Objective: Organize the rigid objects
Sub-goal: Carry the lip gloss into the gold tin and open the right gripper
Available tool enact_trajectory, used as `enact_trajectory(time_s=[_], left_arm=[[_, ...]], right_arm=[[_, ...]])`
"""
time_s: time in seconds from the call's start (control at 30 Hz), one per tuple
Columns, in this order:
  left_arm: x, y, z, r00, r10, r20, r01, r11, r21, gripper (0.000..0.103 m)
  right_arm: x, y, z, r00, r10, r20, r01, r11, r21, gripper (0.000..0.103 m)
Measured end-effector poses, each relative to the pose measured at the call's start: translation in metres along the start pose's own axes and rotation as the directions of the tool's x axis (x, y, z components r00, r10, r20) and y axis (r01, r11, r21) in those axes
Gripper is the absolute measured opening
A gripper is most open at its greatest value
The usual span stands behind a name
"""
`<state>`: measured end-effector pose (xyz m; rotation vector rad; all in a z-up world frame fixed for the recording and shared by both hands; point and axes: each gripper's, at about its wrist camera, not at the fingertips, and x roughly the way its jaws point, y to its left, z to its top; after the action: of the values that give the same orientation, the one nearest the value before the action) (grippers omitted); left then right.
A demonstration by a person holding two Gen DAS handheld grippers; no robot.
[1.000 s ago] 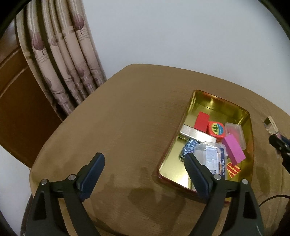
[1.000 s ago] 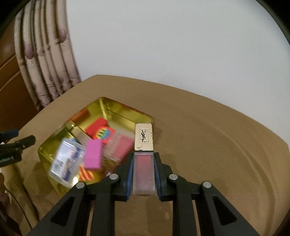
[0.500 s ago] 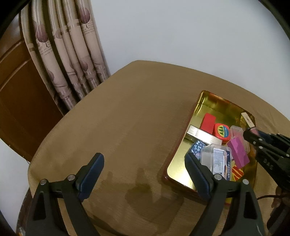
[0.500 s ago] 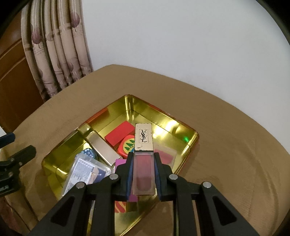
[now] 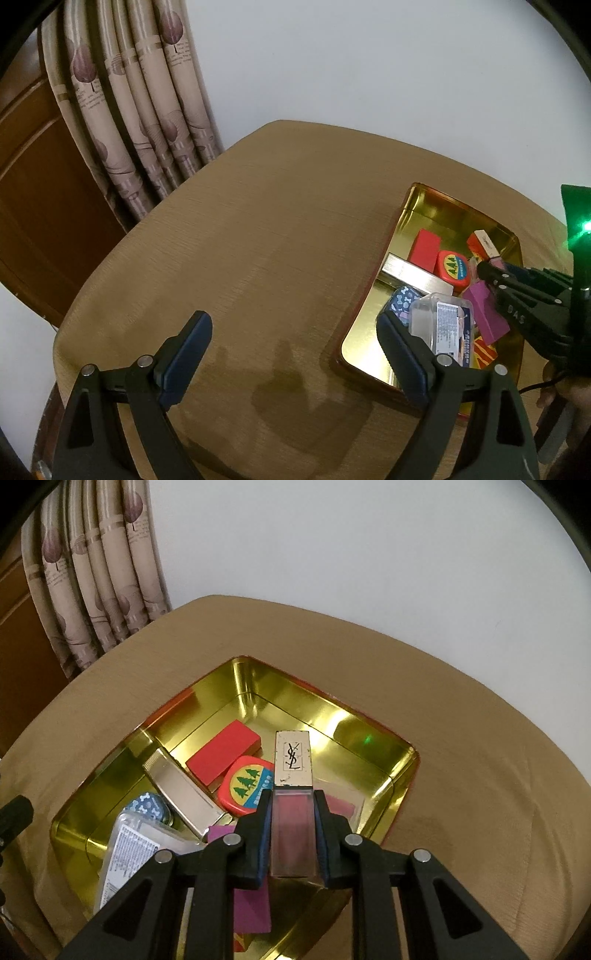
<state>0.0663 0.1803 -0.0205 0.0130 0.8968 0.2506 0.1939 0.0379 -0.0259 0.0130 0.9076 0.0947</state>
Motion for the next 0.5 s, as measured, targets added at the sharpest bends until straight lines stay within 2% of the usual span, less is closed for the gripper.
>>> enact_trajectory(time_s=[0.27,0.33,0.4,0.5], left_arm=[[0.001,-0.001,0.0,1.0,-0.005,-0.007,0.005,1.0,0.004,0.089],[0.001,-0.002,0.0,1.0,-0.007,-0.009,0.007,1.0,0.006,0.089],[0.001,-0.002,0.0,1.0,-0.008,-0.008,0.008,1.0,0.007,0.089],[0.001,-0.002,0.0,1.0,-0.009,-0.009,0.009,1.0,0.008,0.089]], right_arm=[[-0.006,0.005,0.001,1.0,-0.014,0.026,0.014,1.0,-0.023,0.023],[-0.01,0.006,0.001,0.999,-0.016,0.033,0.017,1.0,-0.026,0.036],[-0.015,0.007,0.0,0.999,-0.016,0.045,0.017,0.999,-0.027,0.045],[-0.027,0.009,-0.002,0.998,-0.01,0.062,0.011,1.0,-0.019,0.051]])
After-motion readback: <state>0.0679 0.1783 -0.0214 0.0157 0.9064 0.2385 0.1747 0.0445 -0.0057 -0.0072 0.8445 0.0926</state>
